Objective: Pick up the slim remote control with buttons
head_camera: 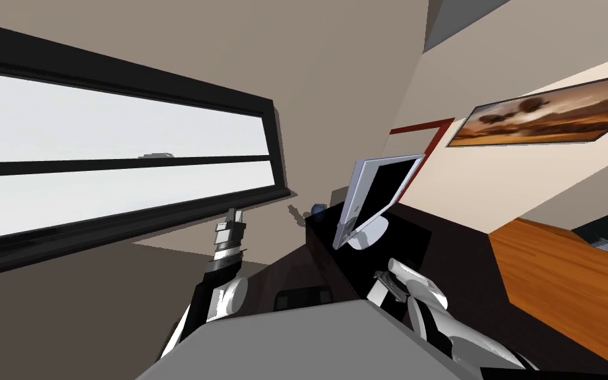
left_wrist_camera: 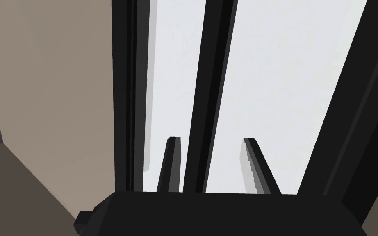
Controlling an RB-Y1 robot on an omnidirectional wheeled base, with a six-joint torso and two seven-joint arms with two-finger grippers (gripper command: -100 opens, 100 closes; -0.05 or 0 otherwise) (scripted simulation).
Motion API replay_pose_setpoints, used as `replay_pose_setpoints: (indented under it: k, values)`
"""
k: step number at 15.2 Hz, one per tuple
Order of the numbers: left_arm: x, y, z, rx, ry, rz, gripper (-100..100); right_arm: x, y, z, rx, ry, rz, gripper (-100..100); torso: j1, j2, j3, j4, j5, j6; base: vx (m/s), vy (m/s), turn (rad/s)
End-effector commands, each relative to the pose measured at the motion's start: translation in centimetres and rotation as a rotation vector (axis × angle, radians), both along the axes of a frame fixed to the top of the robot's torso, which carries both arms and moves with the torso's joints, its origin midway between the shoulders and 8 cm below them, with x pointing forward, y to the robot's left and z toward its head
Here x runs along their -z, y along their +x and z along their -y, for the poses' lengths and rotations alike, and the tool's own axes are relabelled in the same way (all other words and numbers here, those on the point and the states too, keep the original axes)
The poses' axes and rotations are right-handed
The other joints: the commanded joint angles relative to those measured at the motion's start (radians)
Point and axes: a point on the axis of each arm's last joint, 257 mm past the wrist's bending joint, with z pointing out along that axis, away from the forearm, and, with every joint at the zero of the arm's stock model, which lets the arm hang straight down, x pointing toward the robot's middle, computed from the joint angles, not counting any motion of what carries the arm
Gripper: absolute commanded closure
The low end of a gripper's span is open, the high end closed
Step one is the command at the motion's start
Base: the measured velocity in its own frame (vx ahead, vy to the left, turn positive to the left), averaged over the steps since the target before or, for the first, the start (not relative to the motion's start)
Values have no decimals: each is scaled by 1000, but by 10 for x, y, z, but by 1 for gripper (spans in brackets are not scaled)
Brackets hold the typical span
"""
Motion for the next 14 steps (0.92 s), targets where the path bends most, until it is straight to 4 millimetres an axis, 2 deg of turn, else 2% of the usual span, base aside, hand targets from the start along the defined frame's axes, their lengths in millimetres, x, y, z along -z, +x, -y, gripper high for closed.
replay_pose_setpoints:
  k: [1,4,5,6,10,11,12,14]
  values:
    - [0,0,0,0,0,0,0,8,-13,-12,52,43,-30,-100,0,0,0,0,0,0,-31,-41,181]
    - [0,0,0,0,0,0,0,14,-30,-27,114,97,-68,-100,0,0,0,0,0,0,-22,-60,265]
    - [0,0,0,0,0,0,0,13,-23,-22,90,75,-52,-100,-1,0,0,0,0,0,-13,-35,82]
    - [0,0,0,0,0,0,0,22,-31,-30,95,79,-55,-100,0,-1,0,0,0,0,0,0,0]
    - [0,0,0,0,0,0,0,32,-39,-39,92,76,-54,-100,4,-2,-1,-1,1,1,6,6,-19]
    - [0,0,0,0,0,0,0,28,-36,-36,93,78,-55,-100,4,-2,-1,-1,1,1,0,0,0]
    - [0,0,0,0,0,0,0,29,-36,-36,93,76,-54,100,4,-2,-1,-1,1,1,0,0,0]
    - [0,0,0,0,0,0,0,29,-35,-37,93,76,-53,100,4,-2,-1,-1,1,1,0,0,0]
